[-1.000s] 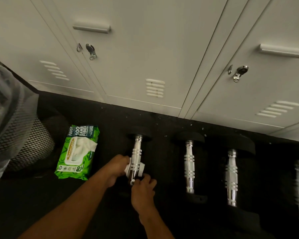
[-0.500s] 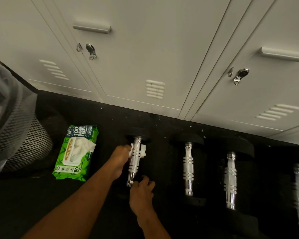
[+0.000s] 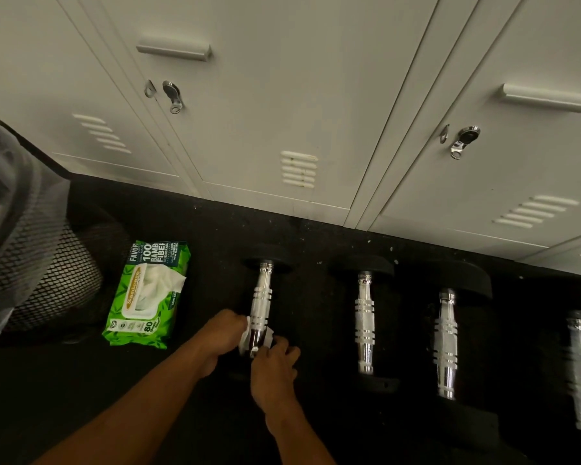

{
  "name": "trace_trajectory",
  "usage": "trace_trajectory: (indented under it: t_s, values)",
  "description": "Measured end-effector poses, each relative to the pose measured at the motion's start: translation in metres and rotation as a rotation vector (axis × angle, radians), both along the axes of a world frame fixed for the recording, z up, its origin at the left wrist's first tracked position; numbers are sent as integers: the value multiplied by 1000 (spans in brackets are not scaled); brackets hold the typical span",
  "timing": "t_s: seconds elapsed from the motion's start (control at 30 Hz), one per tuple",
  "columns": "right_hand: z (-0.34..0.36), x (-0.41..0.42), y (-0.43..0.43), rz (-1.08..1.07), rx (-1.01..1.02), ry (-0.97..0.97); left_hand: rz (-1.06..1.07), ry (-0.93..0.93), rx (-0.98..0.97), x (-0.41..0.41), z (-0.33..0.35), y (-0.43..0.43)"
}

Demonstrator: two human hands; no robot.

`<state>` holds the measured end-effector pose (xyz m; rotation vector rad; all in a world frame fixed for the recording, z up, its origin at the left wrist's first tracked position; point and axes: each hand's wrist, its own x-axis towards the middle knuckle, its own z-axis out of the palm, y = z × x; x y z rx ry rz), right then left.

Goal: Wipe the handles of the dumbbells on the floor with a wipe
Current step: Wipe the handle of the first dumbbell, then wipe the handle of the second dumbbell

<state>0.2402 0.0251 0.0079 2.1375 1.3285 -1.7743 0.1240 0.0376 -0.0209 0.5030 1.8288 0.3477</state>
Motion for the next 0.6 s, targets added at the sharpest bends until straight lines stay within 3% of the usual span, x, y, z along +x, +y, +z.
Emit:
trace_trajectory:
  t_s: [0.13, 0.27, 0.47, 0.6]
  values:
    - [-1, 0, 0, 9, -9, 3, 86, 16, 50, 7, 11, 25]
    - [1, -2, 0, 31, -18, -23, 156, 150, 150, -1, -4, 49]
    - [26, 7, 7, 273, 88, -38, -86, 427, 206, 18, 42, 30]
    - [48, 22, 19, 376, 203, -42, -100, 540, 210, 11, 62, 25]
